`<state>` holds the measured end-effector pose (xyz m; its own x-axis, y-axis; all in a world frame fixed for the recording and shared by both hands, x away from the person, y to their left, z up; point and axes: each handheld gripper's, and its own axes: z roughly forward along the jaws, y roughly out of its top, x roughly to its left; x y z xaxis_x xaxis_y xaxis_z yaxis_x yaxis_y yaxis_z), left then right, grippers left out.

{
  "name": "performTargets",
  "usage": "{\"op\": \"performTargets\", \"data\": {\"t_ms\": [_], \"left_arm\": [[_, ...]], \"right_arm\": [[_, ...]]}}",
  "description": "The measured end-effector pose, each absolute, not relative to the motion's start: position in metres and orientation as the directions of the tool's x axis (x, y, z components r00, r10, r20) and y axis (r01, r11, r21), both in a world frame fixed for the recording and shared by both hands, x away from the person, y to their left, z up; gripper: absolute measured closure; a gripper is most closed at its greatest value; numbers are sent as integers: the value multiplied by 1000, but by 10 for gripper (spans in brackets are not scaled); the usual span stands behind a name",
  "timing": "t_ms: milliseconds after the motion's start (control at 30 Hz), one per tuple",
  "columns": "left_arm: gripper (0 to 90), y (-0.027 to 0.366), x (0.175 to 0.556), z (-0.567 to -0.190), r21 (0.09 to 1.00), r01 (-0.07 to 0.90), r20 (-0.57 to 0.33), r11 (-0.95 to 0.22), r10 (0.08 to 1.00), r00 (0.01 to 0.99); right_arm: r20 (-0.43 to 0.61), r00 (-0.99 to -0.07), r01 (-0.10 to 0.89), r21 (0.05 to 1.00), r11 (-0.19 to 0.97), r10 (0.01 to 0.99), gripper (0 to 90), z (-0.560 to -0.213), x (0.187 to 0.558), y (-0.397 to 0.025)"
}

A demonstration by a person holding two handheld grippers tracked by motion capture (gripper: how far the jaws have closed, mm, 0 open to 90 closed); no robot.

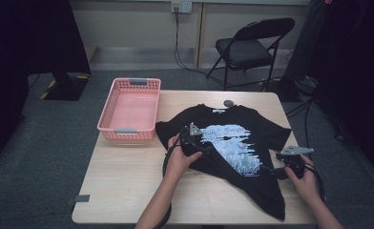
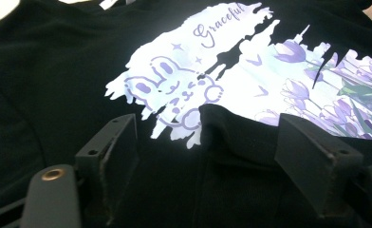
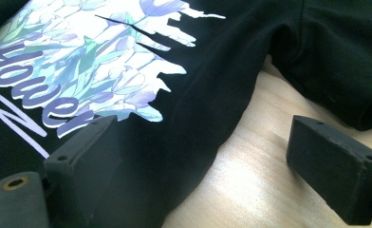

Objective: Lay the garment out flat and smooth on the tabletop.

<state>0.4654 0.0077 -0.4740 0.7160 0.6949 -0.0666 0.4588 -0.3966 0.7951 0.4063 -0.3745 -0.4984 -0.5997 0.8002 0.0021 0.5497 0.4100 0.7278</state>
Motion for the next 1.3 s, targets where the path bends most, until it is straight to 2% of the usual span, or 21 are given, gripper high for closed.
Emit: {"op": "performTargets", "data": {"t_ms": [200, 400, 733, 967, 1133, 1300], "left_arm": [[291, 4, 470, -475, 782, 466, -67, -413, 688, 723], [397, 2, 471, -477, 777, 458, -51, -431, 682, 730], [513, -4, 475, -478, 763, 459, -50, -455, 666, 744], [673, -10, 474, -476, 740, 444, -15, -505, 647, 762], [822, -12, 471, -473, 730, 425, 21, -536, 638, 769], [848, -12, 468, -470, 721, 440, 10, -536, 642, 766]], "right_arm": [[2, -601, 549, 728, 411, 800, 102, -498, 406, -374], [2, -601, 549, 728, 411, 799, 102, -498, 406, -374], [2, -601, 549, 728, 411, 799, 102, -498, 406, -374], [2, -601, 549, 728, 411, 799, 102, -498, 406, -374], [2, -601, 549, 728, 411, 799, 102, -498, 406, -374], [2, -601, 549, 728, 411, 799, 102, -498, 406, -374]]}}
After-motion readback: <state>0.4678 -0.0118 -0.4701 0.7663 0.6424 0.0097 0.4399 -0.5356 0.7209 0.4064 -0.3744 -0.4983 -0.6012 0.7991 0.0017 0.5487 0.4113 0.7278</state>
